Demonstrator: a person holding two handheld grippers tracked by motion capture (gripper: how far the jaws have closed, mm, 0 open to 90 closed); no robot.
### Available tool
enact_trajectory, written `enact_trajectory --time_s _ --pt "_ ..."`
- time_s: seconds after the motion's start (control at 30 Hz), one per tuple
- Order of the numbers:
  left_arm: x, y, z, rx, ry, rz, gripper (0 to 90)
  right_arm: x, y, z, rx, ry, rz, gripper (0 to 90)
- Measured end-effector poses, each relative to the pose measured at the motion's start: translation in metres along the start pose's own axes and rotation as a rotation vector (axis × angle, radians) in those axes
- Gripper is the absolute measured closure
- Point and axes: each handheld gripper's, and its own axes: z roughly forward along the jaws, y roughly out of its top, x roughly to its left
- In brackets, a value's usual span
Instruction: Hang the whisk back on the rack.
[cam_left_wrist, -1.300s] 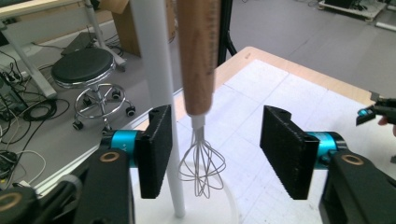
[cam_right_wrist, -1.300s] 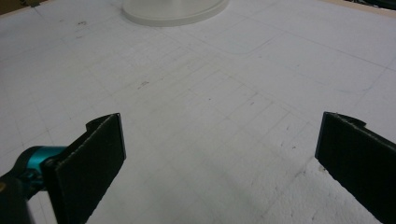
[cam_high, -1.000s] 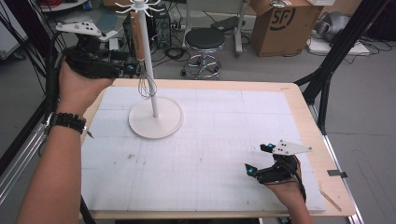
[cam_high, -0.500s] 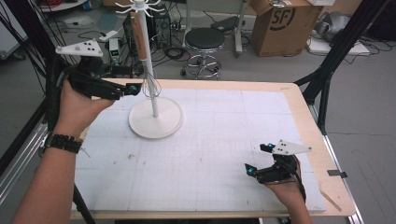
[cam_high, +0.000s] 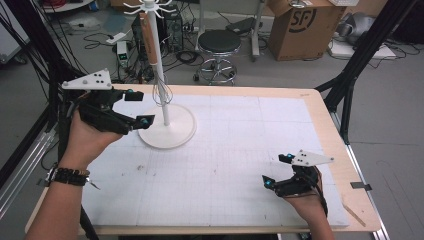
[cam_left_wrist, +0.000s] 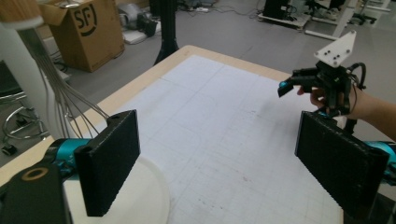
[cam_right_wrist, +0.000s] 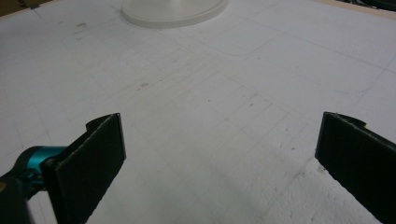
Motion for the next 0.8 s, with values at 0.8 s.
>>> enact_trajectory --time_s 0.8 --pt "-0.016 -0.070 0.034 0.041 -0.059 -0.033 7.2 -0.001 0.000 0.000 0.001 -0.002 0.001 0.5"
